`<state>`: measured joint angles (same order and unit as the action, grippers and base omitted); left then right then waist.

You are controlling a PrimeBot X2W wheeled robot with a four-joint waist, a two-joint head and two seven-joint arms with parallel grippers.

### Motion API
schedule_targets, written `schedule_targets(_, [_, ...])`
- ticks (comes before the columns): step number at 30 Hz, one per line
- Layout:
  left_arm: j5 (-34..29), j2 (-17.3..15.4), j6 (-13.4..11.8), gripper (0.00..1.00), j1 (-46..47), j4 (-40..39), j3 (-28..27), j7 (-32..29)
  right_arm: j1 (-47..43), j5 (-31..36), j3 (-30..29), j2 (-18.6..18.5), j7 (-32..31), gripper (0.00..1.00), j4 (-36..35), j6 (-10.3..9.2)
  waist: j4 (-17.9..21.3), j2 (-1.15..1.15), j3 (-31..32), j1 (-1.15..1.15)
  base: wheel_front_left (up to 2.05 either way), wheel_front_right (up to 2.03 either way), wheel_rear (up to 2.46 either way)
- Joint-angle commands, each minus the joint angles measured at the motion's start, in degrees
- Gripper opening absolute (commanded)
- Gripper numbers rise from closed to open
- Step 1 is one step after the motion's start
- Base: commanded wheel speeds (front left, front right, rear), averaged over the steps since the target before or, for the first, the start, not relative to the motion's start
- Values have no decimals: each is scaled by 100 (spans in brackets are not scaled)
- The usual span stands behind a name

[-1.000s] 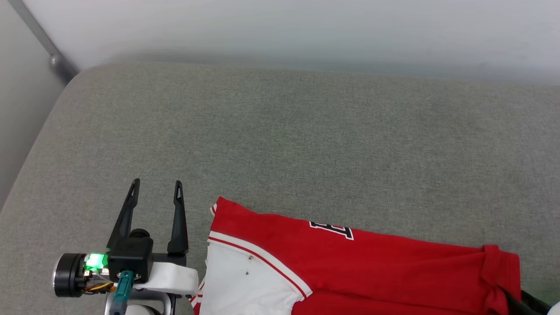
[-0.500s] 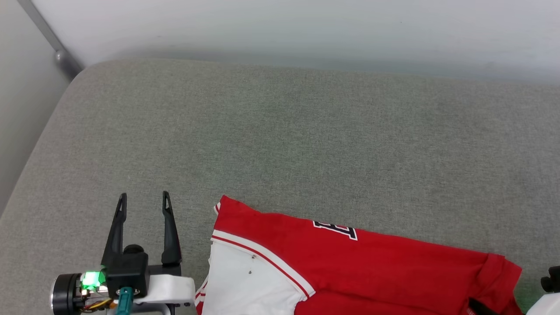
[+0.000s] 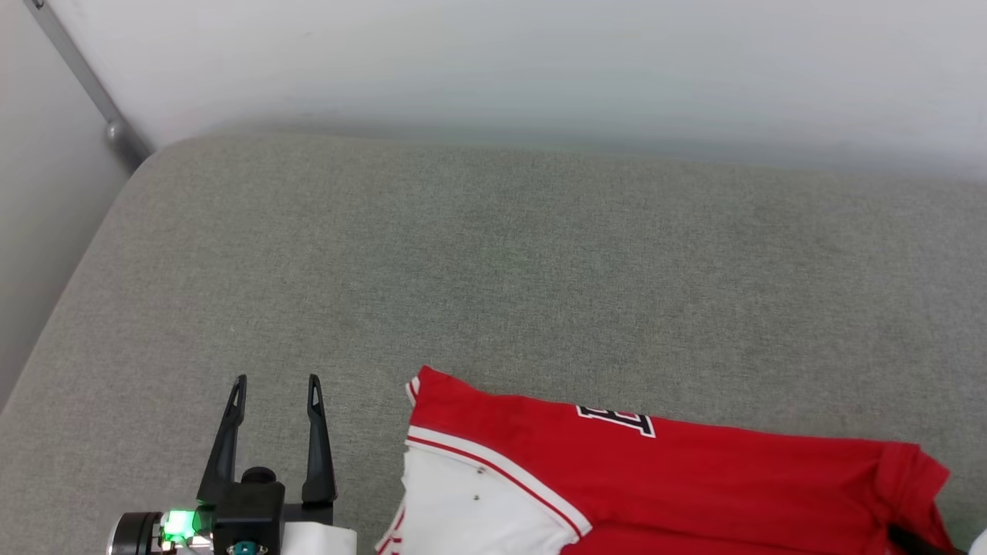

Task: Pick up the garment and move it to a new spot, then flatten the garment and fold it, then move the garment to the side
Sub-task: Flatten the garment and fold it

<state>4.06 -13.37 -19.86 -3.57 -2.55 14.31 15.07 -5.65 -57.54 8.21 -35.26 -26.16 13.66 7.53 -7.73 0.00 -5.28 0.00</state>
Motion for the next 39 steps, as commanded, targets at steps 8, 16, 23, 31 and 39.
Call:
schedule_targets(8, [-257,90,242,100,-232,49,-86,12,-117,0,-516,-565,8,0,335,-9,69,0,204,0,0,0,0])
schedule_targets(16, [-304,149,326,100,-402,137,-125,12,-214,159,-999,-905,-185,0,562,-9,126,0,343,0,0,0,0])
schedule_targets(23, [-332,141,389,100,-472,151,-201,12,-559,148,-992,-914,-451,0,-588,-7,174,0,409,0,0,0,0])
schedule_targets(31, [-345,196,451,100,-355,160,-225,12,-433,196,-430,-494,-853,0,-2411,-7,165,0,286,0,0,0,0])
schedule_targets(39, [-363,226,524,100,-199,142,-209,12,427,418,696,-113,-1263,0,-3047,-7,23,0,132,0,0,0,0])
